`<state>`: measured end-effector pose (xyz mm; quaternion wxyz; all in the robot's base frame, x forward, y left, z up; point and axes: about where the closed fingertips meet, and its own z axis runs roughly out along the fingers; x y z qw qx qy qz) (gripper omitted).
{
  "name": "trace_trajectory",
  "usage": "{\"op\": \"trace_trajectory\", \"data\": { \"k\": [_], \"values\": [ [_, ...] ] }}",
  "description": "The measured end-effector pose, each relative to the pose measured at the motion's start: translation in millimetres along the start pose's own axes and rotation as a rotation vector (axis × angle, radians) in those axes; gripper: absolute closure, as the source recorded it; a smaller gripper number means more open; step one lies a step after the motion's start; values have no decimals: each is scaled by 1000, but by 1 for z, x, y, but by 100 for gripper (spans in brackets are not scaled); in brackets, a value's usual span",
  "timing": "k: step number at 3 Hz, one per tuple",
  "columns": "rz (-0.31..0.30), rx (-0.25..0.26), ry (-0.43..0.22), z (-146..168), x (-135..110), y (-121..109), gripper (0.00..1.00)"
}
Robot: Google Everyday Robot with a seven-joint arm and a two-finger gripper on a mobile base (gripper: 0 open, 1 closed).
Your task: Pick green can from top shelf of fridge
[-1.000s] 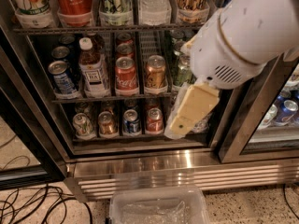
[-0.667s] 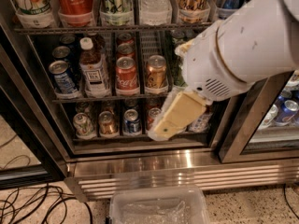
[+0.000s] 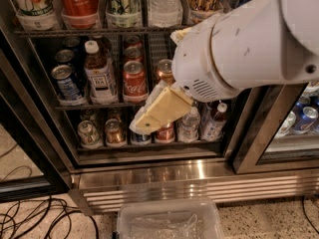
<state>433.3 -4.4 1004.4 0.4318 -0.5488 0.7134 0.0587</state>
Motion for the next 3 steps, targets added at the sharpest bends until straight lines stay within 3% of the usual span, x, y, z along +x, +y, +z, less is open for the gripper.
{"op": "trace_trajectory", "data": {
  "k": [2,3],
  "values": [
    [-9,22,-29,3,-22,7,0],
    [58,61,-87,15,-22,9,0]
  ]
}}
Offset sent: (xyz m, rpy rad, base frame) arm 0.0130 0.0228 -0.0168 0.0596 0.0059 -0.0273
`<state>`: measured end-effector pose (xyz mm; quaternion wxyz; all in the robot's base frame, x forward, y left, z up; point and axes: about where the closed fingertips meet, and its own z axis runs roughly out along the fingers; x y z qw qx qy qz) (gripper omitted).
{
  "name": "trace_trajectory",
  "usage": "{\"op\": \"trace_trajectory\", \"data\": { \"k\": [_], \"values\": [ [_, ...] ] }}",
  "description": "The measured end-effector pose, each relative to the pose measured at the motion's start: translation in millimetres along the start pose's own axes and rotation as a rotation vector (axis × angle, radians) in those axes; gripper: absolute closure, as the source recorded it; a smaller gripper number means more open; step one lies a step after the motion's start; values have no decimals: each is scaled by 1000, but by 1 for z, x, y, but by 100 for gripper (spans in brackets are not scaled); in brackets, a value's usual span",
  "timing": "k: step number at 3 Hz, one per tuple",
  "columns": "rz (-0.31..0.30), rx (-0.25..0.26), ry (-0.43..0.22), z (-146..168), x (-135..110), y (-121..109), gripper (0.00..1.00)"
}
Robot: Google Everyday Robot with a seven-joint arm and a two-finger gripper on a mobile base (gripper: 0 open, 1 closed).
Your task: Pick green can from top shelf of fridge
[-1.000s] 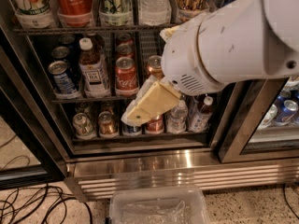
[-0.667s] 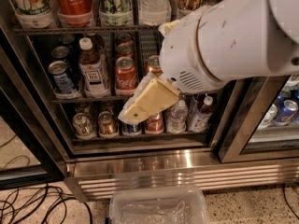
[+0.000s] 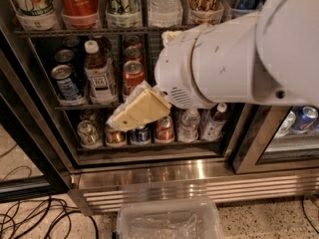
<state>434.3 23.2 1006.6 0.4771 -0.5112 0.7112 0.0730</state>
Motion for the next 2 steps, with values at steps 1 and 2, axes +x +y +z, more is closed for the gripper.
{"op": "trace_trajectory", "data": {
  "k": [1,2],
  "values": [
    [147,77,-83,11,0,0,0],
    [164,143,-134,7,-14,-14,0]
  ]
}}
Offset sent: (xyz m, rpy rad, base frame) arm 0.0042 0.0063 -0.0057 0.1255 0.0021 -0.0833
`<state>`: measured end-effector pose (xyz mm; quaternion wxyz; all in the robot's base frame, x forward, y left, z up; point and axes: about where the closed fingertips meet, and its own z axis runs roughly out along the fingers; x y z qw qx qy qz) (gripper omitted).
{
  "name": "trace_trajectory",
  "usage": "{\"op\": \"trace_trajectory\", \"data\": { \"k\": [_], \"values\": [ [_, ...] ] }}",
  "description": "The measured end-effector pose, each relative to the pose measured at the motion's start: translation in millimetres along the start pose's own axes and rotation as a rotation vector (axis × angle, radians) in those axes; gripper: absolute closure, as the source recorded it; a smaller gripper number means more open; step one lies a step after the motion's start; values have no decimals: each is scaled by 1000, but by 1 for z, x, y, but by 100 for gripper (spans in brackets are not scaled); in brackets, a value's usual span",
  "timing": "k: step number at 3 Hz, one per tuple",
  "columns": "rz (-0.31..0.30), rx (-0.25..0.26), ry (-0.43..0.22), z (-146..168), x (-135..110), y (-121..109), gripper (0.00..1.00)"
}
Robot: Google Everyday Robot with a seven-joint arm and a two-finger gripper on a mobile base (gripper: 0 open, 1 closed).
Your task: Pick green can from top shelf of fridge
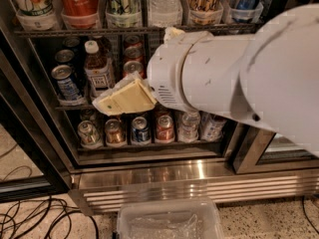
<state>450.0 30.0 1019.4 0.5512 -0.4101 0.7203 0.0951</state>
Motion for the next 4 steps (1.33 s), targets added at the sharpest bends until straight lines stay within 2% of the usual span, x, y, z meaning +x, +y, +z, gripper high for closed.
{"op": "trace_trajectory", "data": {
  "k": [1,2,3,4],
  "values": [
    [-6,1,-4,-1,-4,1,0],
    [12,19,-42,6,-12,1,0],
    [61,69,-114,19,-22,-1,0],
    [157,147,-193,29,-38,-7,0]
  ]
}}
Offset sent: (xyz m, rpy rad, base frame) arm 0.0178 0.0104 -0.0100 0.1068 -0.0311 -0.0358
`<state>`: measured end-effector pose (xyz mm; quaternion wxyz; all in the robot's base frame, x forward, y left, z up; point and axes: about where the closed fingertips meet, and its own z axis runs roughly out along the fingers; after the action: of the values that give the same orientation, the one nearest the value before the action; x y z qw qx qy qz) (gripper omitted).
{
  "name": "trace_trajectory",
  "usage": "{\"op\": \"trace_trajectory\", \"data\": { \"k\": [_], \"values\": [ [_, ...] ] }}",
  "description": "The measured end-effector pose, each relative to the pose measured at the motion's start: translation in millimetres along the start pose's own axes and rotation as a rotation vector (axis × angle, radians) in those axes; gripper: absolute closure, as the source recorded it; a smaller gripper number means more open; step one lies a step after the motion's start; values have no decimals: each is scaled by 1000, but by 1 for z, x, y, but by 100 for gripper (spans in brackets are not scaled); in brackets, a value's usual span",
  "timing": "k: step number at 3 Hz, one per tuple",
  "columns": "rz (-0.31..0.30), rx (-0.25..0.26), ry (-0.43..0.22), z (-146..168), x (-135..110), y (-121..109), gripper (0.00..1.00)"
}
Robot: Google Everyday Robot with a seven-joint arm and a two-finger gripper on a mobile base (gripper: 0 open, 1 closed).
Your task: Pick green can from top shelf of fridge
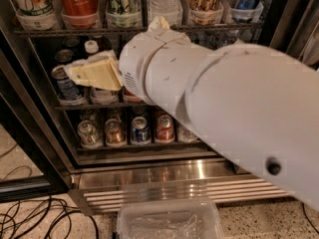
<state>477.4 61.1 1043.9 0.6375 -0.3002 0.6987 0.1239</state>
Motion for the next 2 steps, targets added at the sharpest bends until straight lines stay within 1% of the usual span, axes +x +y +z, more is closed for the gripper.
{"op": "trace_trajectory", "data": {
  "k": [1,2],
  "values": [
    [84,68,-79,9,-20,6,0],
    [132,125,-155,10,-25,9,0]
  ]
}}
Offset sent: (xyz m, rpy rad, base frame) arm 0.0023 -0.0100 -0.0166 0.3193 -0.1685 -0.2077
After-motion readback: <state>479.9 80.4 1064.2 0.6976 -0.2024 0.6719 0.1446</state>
